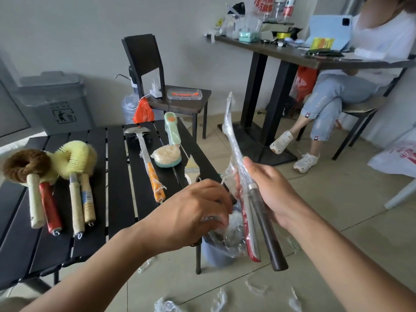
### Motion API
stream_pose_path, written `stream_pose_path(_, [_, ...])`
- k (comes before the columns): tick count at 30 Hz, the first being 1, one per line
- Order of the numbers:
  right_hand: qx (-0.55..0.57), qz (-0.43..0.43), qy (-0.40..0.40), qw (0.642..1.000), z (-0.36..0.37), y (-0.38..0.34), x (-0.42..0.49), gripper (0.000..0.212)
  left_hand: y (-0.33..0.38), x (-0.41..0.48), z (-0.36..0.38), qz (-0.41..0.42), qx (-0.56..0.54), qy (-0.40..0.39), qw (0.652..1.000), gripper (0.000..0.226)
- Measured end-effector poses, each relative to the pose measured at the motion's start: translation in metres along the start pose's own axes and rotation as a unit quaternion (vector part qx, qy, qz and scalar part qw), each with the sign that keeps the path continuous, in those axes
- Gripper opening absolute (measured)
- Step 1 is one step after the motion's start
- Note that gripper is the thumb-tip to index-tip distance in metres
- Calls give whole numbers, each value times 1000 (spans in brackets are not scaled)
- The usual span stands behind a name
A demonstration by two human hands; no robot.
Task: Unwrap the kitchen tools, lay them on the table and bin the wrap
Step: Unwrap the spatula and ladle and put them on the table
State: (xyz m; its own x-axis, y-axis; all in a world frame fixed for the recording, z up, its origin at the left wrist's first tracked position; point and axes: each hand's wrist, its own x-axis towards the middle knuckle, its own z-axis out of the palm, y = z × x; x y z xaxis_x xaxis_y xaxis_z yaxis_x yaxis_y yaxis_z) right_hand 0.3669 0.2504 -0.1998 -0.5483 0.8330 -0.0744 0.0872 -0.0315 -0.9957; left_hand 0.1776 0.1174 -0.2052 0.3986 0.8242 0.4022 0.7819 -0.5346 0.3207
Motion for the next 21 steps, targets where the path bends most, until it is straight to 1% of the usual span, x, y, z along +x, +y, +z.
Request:
stream_pose_path(2, [12, -19, 24, 999, -1, 0, 3, 49, 2, -3, 5, -14, 6, 38, 999, 8])
stream_pose_path(3, [16, -27, 36, 999, -1, 0, 4, 49, 5, -5, 10, -34, -12, 70, 997, 12])
stream_pose_path(4, [12, -30, 49, 998, 0, 1, 4, 49, 10, -4, 17, -68, -47, 114, 990, 15])
stream_pose_path(5, [3, -35, 61, 998, 3, 2, 4, 48, 15, -2, 24, -123, -91, 168, 974, 14])
stream_pose_path(6, [-7, -42, 67, 997, 6, 3, 2, 46, 21, 1, 31, -197, -143, 221, 945, 10])
stream_pose_path(7, [-15, -55, 66, 996, 9, 4, 1, 42, 25, 7, 36, -277, -208, 254, 903, 8])
stream_pose_path(8, [-22, -68, 62, 996, 14, 4, -1, 37, 26, 13, 39, -351, -281, 257, 856, 20])
stream_pose_path(9, [-33, -85, 58, 994, 17, 5, -3, 35, 25, 19, 42, -406, -361, 238, 805, 37])
stream_pose_path(10, [-47, -101, 56, 992, 21, 6, -5, 34, 23, 23, 44, -434, -425, 219, 763, 51])
stream_pose_path(11, [-59, -116, 57, 990, 24, 9, -5, 34, 21, 26, 44, -439, -453, 217, 745, 58])
stream_pose_path(12, [-66, -127, 57, 988, 27, 10, -6, 35, 20, 29, 44, -430, -450, 230, 748, 60])
stream_pose_path(14, [-72, -135, 50, 987, 32, 13, -7, 34, 21, 34, 49, -403, -420, 269, 767, 58])
stream_pose_path(18, [-92, -141, 52, 984, 40, 15, -9, 29, 19, 41, 55, -387, -320, 305, 809, 49])
stream_pose_path(20, [-74, -128, 53, 988, 42, 17, -8, 28, 16, 40, 56, -365, -284, 314, 829, 48])
stream_pose_path(21, [-46, -117, 52, 991, 44, 19, -7, 28, 14, 39, 56, -353, -270, 317, 838, 48])
